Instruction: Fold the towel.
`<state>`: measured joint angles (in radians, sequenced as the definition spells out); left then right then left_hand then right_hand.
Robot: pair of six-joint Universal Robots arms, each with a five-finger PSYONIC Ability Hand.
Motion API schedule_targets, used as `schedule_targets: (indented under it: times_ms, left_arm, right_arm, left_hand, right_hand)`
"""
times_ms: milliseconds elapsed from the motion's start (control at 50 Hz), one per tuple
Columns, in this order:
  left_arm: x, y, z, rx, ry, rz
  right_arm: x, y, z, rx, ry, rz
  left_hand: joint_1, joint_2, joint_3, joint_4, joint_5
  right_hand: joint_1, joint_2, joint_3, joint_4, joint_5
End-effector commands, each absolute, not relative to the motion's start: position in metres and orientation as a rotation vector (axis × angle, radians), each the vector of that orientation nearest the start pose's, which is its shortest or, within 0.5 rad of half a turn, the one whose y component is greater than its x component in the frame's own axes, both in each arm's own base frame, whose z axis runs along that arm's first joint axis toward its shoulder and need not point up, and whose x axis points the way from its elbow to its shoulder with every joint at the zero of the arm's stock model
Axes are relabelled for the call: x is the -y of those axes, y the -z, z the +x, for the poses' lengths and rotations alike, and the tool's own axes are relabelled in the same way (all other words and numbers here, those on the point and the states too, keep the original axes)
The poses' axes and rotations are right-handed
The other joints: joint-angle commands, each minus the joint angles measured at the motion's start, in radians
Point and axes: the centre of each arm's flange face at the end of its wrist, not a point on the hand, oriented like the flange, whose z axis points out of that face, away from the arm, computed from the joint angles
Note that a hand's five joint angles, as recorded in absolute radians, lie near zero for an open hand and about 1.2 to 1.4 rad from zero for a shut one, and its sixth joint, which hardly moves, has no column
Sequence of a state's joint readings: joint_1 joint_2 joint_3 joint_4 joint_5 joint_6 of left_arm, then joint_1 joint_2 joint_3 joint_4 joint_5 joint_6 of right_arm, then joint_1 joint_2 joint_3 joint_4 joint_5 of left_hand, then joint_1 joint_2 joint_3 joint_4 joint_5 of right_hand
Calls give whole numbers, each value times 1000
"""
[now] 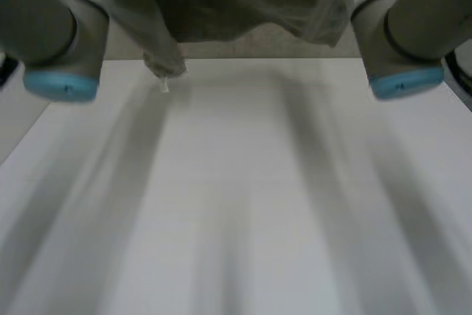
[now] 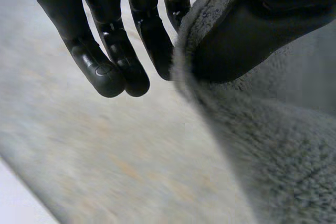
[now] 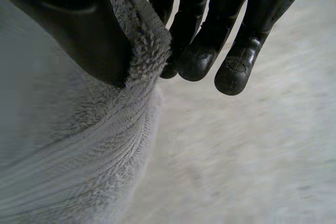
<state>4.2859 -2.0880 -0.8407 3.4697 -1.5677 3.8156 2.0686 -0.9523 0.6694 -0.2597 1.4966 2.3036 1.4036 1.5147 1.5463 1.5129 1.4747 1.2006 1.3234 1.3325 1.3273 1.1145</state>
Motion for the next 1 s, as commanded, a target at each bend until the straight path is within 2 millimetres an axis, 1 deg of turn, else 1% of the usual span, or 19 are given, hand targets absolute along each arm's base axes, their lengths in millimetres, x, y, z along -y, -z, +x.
schedule_targets:
  times_ms: [20,40,60,100,120,160,180,220,240,320,440,560,600,620,680,720,760,840,1000]
  left_arm:
    - [359,-283,-289,-1543,2311,1021]
    - [355,-262,-286,-1607,2264,1073]
    - [355,-262,-286,-1607,2263,1073]
    - [343,-221,-281,-1728,2169,1169]
    - [343,-221,-281,-1729,2169,1169]
    - [330,-188,-275,-1821,2090,1229]
    - [330,-188,-275,-1821,2089,1229]
    - [316,-162,-270,-1889,2026,1263]
    - [316,-162,-270,-1889,2026,1263]
    - [299,-145,-263,-1930,1986,1282]
    - [288,-143,-261,-1941,1977,1291]
    - [290,-146,-258,-1918,1994,1261]
    - [295,-148,-255,-1903,2012,1231]
    - [295,-148,-255,-1903,2012,1231]
    - [300,-149,-253,-1887,2032,1203]
    - [302,-145,-253,-1882,2034,1186]
    - [303,-144,-253,-1883,2030,1178]
    - [305,-131,-251,-1918,1982,1163]
    - [309,-130,-238,-1941,1927,1080]
  right_arm:
    - [343,-301,342,-1595,2615,-1386]
    - [339,-282,340,-1658,2535,-1436]
    - [339,-282,340,-1659,2534,-1437]
    - [326,-239,334,-1791,2341,-1549]
    - [326,-239,334,-1791,2340,-1550]
    - [312,-204,329,-1879,2176,-1626]
    - [312,-204,328,-1879,2175,-1626]
    - [297,-178,323,-1950,2052,-1676]
    - [297,-177,323,-1951,2052,-1676]
    - [281,-152,314,-2022,1928,-1708]
    - [273,-146,305,-2069,1887,-1709]
    - [265,-153,295,-2116,1935,-1609]
    - [266,-157,290,-2134,1952,-1523]
    - [266,-157,290,-2134,1952,-1523]
    - [271,-161,281,-2163,1971,-1424]
    - [276,-161,275,-2183,1986,-1331]
    - [279,-162,273,-2192,1989,-1296]
    - [287,-162,265,-2234,1993,-1219]
    - [298,-161,253,-2289,1991,-1135]
  left_hand:
    - [-7,-118,-150,-117,-253]
    - [-7,-118,-150,-117,-253]
    - [-7,-118,-150,-117,-253]
    - [-7,-118,-150,-117,-253]
    - [-7,-118,-150,-117,-253]
    - [-7,-118,-150,-117,-253]
    - [-7,-118,-150,-117,-253]
    - [-7,-118,-150,-117,-253]
    - [-7,-118,-150,-117,-253]
    - [-7,-118,-150,-117,-253]
    - [-45,-156,-188,-154,-291]
    - [-221,-332,-364,-331,-467]
    - [-405,-516,-548,-515,-651]
    - [-406,-517,-549,-515,-652]
    - [-453,-564,-596,-562,-699]
    - [-643,-754,-786,-752,-888]
    - [-699,-810,-842,-809,-945]
    - [-709,-820,-851,-818,-954]
    - [-709,-820,-851,-818,-954]
  right_hand:
    - [196,73,64,69,107]
    - [196,73,64,69,107]
    - [196,73,64,69,107]
    - [196,73,64,69,107]
    - [196,73,64,69,107]
    - [196,73,64,69,107]
    - [196,73,64,69,107]
    - [196,73,64,69,107]
    - [196,73,64,69,107]
    - [196,73,64,69,107]
    - [196,73,64,69,107]
    - [196,73,64,69,107]
    - [196,73,64,69,107]
    - [196,73,64,69,107]
    - [196,73,64,69,107]
    - [196,73,64,69,107]
    - [196,73,64,69,107]
    - [196,73,64,69,107]
    - [196,73,64,69,107]
